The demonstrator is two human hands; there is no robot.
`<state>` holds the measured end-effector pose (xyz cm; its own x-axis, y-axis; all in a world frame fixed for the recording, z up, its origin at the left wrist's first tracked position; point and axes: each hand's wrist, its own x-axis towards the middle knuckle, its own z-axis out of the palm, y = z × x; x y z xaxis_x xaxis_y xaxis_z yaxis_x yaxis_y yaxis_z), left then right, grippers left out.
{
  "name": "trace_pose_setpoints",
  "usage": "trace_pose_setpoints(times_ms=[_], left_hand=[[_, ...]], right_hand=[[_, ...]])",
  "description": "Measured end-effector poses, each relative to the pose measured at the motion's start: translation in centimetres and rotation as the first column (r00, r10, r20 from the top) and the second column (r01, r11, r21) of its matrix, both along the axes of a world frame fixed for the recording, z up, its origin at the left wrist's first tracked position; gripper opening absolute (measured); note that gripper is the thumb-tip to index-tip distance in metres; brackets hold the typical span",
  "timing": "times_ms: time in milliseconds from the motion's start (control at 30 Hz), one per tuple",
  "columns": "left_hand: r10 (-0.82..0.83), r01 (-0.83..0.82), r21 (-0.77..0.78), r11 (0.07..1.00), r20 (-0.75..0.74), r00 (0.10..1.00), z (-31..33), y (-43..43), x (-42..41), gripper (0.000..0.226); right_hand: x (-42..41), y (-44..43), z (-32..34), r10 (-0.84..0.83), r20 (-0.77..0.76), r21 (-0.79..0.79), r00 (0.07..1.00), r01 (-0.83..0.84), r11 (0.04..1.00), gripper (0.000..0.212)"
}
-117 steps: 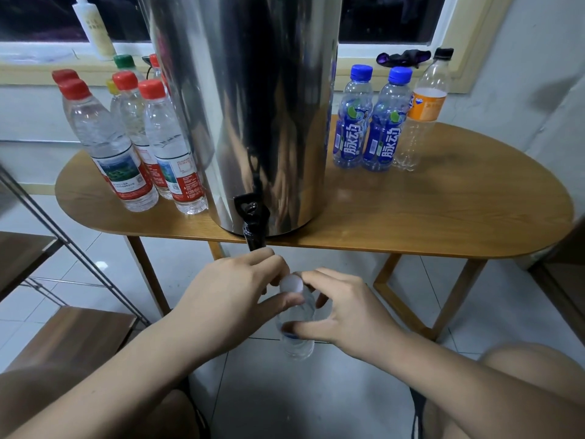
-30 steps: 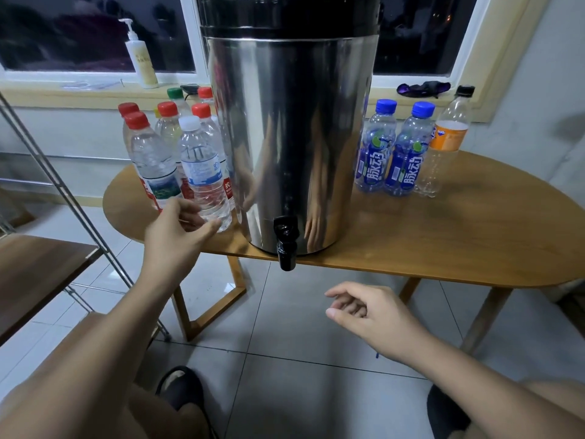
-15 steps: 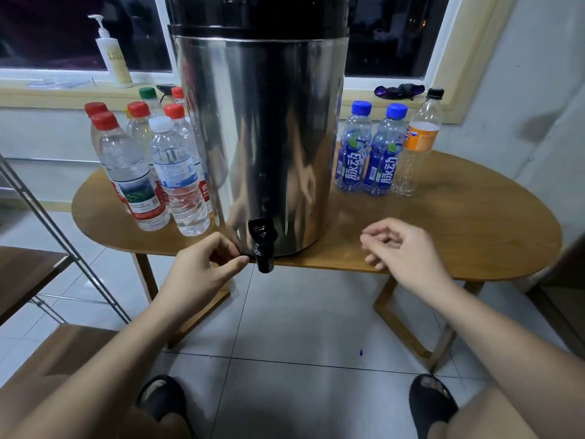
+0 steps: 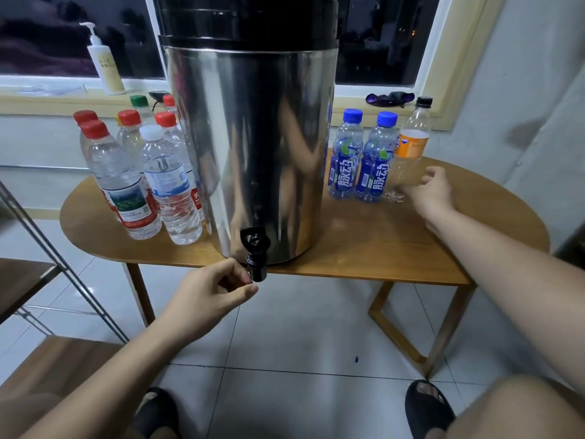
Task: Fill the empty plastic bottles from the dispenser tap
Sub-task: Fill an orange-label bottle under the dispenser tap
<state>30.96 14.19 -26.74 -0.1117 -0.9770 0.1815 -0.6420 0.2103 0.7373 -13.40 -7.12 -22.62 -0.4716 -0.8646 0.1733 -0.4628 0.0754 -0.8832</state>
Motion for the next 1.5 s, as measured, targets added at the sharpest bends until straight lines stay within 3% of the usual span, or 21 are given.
trace_pose_setpoints(times_ms=[233, 567, 767, 1000, 1200, 1500], left_hand=[[-0.039, 0.039, -0.001, 0.999, 0.036, 0.999, 0.4, 0.1, -0.1, 0.017], [-0.066, 0.068, -0.038, 0.997, 0.054, 0.996, 0.6, 0.7, -0.3, 0.016], [-0.067, 0.071, -0.058, 0.996, 0.063, 0.996, 0.8, 1.0, -0.5, 0.018], [-0.098, 0.104, -0.086, 0.991, 0.072, 0.993, 1.1, 1.1, 0.1, 0.014], [-0.114, 0.114, -0.095, 0.989, 0.014, 0.993, 1.5, 2.0, 0.7, 0.019], [-0.102, 0.101, -0.060, 0.993, -0.016, 0.995, 1.8, 2.8, 1.1, 0.028]], right_hand=[[-0.5, -2.5, -0.1, 0.120, 0.145, 0.037, 0.982, -0.126, 0.991, 0.128], [-0.1, -3.8, 1.0, 0.154, 0.199, 0.019, 0.968, -0.161, 0.987, 0.077], [-0.2, -2.5, 0.9, 0.168, 0.142, -0.001, 0.976, -0.169, 0.986, 0.069], [1.6, 4.5, 0.9, 0.286, -0.040, -0.052, 0.958, -0.287, 0.956, 0.049], [5.8, 12.2, 0.7, 0.414, 0.021, -0.014, 0.910, -0.414, 0.910, 0.033], [12.2, 19.5, -0.5, 0.675, -0.030, -0.003, 0.737, -0.675, 0.737, 0.042]])
